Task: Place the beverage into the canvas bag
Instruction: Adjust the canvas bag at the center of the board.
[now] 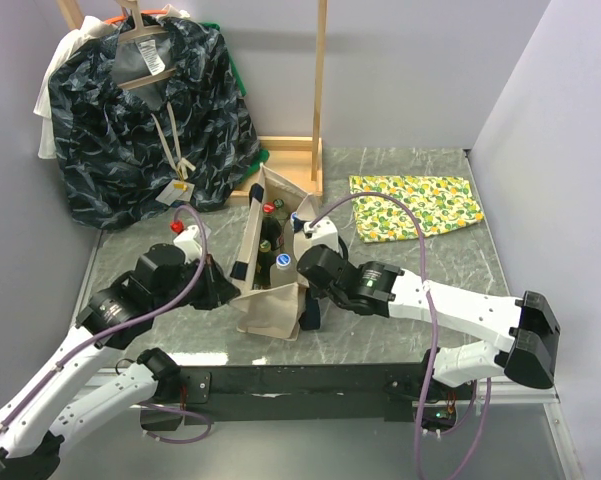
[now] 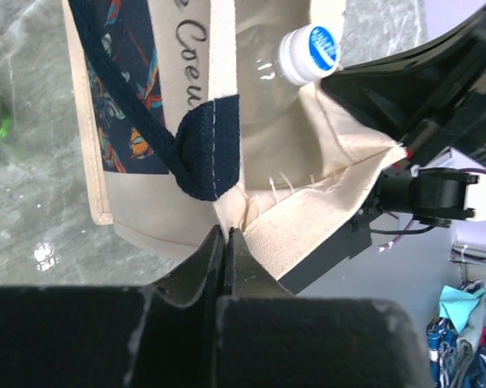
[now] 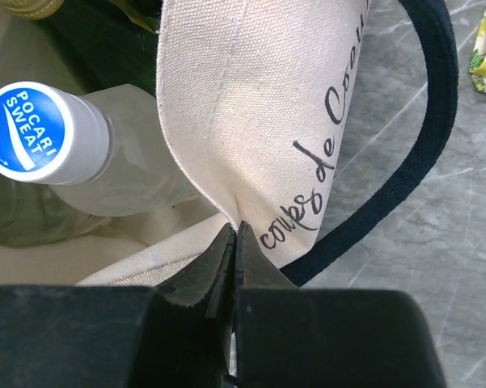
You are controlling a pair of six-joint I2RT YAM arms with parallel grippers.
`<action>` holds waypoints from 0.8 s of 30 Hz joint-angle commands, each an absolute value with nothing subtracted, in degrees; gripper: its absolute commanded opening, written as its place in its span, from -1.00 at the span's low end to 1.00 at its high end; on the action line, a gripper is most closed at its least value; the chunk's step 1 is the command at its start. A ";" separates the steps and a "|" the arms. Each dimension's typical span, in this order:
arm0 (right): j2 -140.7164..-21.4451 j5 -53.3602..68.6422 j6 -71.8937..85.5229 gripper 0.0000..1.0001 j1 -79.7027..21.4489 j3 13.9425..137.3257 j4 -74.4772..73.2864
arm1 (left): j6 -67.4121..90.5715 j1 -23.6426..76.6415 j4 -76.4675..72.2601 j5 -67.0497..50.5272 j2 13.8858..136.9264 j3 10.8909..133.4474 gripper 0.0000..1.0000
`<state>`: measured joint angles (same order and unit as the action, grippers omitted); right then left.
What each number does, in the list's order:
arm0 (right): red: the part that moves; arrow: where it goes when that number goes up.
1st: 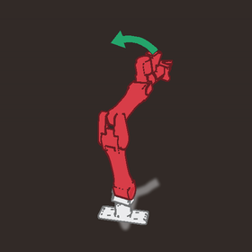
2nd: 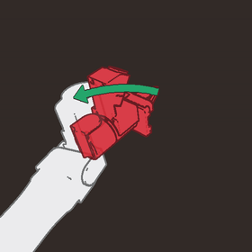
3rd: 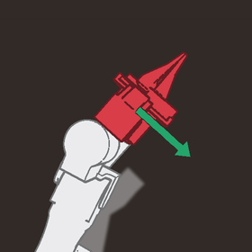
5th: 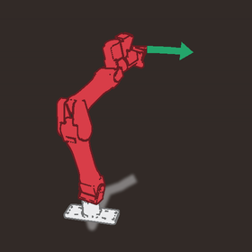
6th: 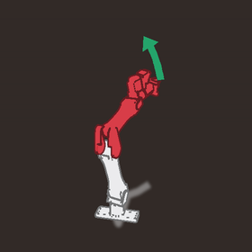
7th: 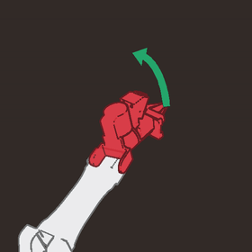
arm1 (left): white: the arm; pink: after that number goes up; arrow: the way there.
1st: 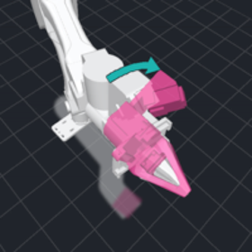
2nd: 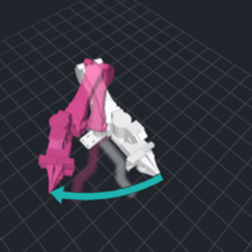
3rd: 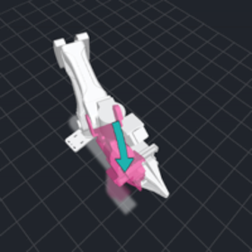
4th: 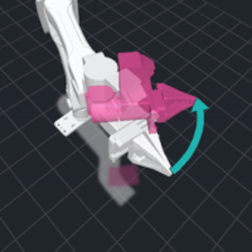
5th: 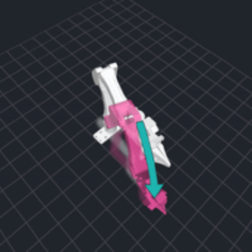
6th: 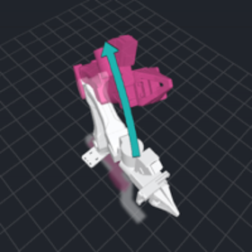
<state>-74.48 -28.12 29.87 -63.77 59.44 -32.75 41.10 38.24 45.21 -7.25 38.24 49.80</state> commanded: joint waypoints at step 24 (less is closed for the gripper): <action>-74.27 -23.64 34.36 -1.00 -63.72 48.52 -39.73 | 38.49 38.15 59.94 -1.94 39.90 41.40 -0.98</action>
